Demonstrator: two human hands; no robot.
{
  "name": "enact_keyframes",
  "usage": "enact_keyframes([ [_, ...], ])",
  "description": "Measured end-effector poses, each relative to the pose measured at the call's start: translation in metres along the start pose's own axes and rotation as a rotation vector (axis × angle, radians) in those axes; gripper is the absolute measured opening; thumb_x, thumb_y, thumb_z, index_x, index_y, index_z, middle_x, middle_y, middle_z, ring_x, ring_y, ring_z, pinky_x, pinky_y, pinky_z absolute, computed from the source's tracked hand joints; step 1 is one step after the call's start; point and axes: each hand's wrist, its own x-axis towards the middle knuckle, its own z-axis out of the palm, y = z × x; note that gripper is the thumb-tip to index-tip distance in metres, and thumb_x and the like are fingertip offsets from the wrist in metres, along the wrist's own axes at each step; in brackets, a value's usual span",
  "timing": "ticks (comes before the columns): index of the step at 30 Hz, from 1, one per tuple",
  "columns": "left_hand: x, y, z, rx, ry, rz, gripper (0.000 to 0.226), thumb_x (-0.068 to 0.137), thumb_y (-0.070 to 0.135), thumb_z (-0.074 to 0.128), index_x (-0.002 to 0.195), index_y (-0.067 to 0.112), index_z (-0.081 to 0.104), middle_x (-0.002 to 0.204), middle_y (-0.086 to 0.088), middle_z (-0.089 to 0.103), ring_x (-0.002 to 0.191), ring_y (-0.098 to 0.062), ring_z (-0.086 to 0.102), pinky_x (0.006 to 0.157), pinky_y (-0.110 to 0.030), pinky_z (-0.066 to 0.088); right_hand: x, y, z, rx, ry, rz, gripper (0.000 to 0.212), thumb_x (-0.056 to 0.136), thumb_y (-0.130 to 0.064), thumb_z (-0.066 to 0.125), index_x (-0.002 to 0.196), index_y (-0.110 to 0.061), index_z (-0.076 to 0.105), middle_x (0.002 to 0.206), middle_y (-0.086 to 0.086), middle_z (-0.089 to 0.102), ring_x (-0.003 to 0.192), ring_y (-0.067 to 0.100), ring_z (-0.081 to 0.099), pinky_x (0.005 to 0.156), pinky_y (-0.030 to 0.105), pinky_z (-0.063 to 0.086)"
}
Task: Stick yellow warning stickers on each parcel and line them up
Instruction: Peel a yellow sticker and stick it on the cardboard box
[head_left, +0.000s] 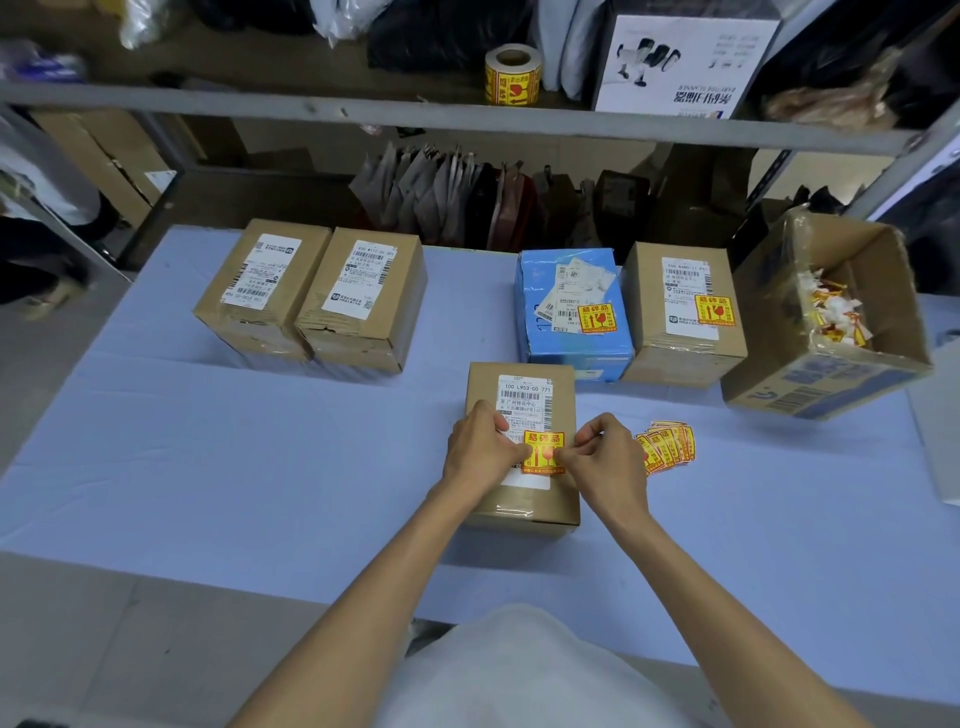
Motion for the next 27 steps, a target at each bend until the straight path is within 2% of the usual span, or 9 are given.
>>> enact_keyframes([
  [2, 0.0, 0.001, 0.0, 0.021, 0.006, -0.002, 0.041, 0.071, 0.023, 0.079, 0.092, 0.018, 0.044, 0.111, -0.006, 0.06, 0.102, -0.024, 0.058, 0.063, -0.025, 0.043, 0.001, 0.0, 0.001, -0.04, 0.0, -0.015, 0.026, 0.071, -0.017, 0.076, 0.08, -0.015, 0.052, 0.073, 0.002, 0.066, 0.074, 0.021, 0.064, 0.065, 0.04, 0.053],
  [9, 0.003, 0.004, -0.002, 0.067, -0.017, 0.001, 0.041, 0.071, 0.024, 0.079, 0.093, 0.015, 0.046, 0.109, -0.007, 0.059, 0.103, -0.024, 0.057, 0.054, -0.022, 0.033, 0.001, -0.009, 0.001, -0.298, 0.013, -0.118, 0.02, 0.074, -0.023, 0.07, 0.083, -0.016, 0.054, 0.079, 0.003, 0.064, 0.078, 0.026, 0.061, 0.063, 0.036, 0.049],
  [13, 0.003, 0.005, -0.006, 0.125, -0.017, 0.039, 0.045, 0.07, 0.028, 0.08, 0.096, 0.013, 0.047, 0.11, -0.006, 0.059, 0.103, -0.025, 0.056, 0.062, -0.025, 0.036, -0.001, -0.014, 0.0, -0.538, 0.007, -0.219, 0.026, 0.08, -0.033, 0.063, 0.094, -0.014, 0.053, 0.091, 0.006, 0.065, 0.087, 0.031, 0.061, 0.064, 0.034, 0.043],
  [15, 0.002, 0.001, -0.01, 0.16, 0.019, 0.073, 0.048, 0.067, 0.033, 0.083, 0.095, 0.015, 0.049, 0.102, -0.002, 0.06, 0.096, -0.023, 0.056, 0.068, -0.028, 0.038, 0.0, -0.013, -0.004, -0.66, 0.03, -0.282, 0.03, 0.084, -0.038, 0.058, 0.098, -0.012, 0.052, 0.096, 0.006, 0.061, 0.09, 0.03, 0.061, 0.064, 0.033, 0.04],
  [17, 0.001, -0.004, -0.01, 0.103, 0.029, 0.145, 0.039, 0.066, 0.031, 0.084, 0.087, 0.019, 0.053, 0.081, 0.004, 0.063, 0.081, -0.018, 0.059, 0.067, -0.027, 0.04, 0.003, -0.011, -0.007, -0.712, 0.03, -0.371, 0.026, 0.087, -0.033, 0.054, 0.101, -0.011, 0.053, 0.099, 0.007, 0.058, 0.091, 0.03, 0.06, 0.064, 0.033, 0.039],
  [19, -0.001, -0.006, -0.007, 0.052, 0.004, 0.239, 0.021, 0.069, 0.026, 0.081, 0.081, 0.023, 0.064, 0.069, 0.009, 0.063, 0.069, -0.01, 0.059, 0.067, -0.024, 0.042, 0.007, -0.009, -0.004, -0.63, -0.011, -0.481, 0.02, 0.089, -0.029, 0.057, 0.102, -0.014, 0.058, 0.1, 0.006, 0.058, 0.094, 0.028, 0.057, 0.066, 0.034, 0.043],
  [21, -0.004, -0.006, -0.005, 0.113, -0.016, 0.312, 0.012, 0.074, 0.03, 0.078, 0.083, 0.027, 0.071, 0.073, 0.011, 0.063, 0.071, -0.008, 0.058, 0.067, -0.023, 0.043, 0.008, 0.0, 0.002, -0.409, -0.074, -0.498, 0.014, 0.086, -0.026, 0.066, 0.097, -0.018, 0.069, 0.098, 0.002, 0.059, 0.096, 0.024, 0.054, 0.069, 0.035, 0.045],
  [24, -0.002, -0.01, -0.012, 0.181, 0.049, 0.317, 0.008, 0.076, 0.03, 0.075, 0.083, 0.028, 0.073, 0.082, 0.012, 0.068, 0.078, -0.008, 0.06, 0.068, -0.023, 0.04, 0.01, 0.021, 0.003, -0.135, -0.023, -0.452, 0.012, 0.08, -0.017, 0.075, 0.091, -0.021, 0.077, 0.091, -0.003, 0.057, 0.093, 0.021, 0.053, 0.071, 0.035, 0.048],
  [27, 0.003, -0.016, -0.021, 0.148, 0.066, 0.301, 0.013, 0.074, 0.031, 0.078, 0.086, 0.029, 0.075, 0.09, 0.012, 0.07, 0.082, -0.007, 0.062, 0.069, -0.022, 0.041, 0.012, 0.033, -0.005, -0.071, 0.04, -0.437, 0.015, 0.08, -0.015, 0.075, 0.094, -0.022, 0.077, 0.091, -0.007, 0.055, 0.093, 0.021, 0.057, 0.069, 0.031, 0.049],
])
